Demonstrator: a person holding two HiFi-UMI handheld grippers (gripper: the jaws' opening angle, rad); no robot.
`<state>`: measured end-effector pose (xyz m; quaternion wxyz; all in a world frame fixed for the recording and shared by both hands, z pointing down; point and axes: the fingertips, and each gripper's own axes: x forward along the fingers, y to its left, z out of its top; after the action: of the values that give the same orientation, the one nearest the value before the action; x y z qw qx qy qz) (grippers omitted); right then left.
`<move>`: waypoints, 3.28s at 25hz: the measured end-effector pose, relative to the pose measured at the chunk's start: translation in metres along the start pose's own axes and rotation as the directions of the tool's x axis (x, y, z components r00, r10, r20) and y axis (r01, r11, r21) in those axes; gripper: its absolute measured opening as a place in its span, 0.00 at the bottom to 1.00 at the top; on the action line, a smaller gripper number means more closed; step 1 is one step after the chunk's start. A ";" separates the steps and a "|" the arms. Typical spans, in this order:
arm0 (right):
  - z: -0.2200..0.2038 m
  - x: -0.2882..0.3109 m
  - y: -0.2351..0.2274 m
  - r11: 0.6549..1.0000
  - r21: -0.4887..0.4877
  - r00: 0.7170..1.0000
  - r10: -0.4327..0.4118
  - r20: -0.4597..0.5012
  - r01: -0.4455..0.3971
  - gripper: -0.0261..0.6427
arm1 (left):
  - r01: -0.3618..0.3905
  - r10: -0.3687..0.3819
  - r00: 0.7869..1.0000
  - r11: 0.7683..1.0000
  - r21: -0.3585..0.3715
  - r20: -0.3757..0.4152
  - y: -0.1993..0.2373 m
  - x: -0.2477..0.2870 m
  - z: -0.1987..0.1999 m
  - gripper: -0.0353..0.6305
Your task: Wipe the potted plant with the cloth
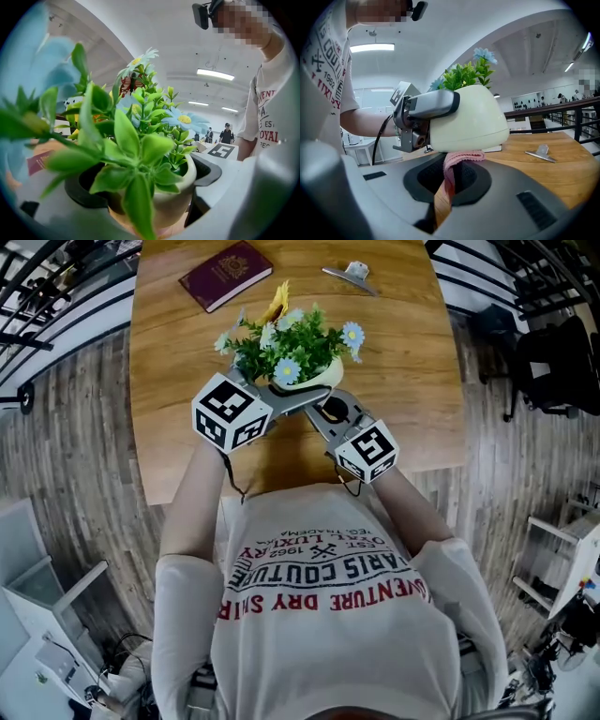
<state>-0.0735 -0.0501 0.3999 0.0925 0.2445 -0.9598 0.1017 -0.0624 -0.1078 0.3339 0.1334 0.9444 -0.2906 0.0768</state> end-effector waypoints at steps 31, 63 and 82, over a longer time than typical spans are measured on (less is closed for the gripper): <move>-0.003 -0.058 -0.128 0.946 0.064 0.947 -0.316 -0.051 0.319 0.10 | -0.126 0.150 0.986 0.956 0.265 -0.070 0.019 0.009 -0.072 0.83; -0.063 -0.035 -0.151 0.948 -0.048 0.934 -0.317 -0.162 0.314 0.10 | -0.054 0.072 0.985 0.992 0.110 -0.159 0.013 0.050 -0.195 0.84; -0.005 -0.058 -0.127 0.934 -0.081 0.935 -0.352 -0.043 0.348 0.09 | -0.454 0.459 0.887 0.887 0.088 -0.051 0.015 -0.052 -0.139 0.83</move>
<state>0.0393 -0.1320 0.4106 0.1451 0.4052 -0.9009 0.0557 -0.1226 -0.0508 0.4574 0.0870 0.8504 -0.4967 0.1499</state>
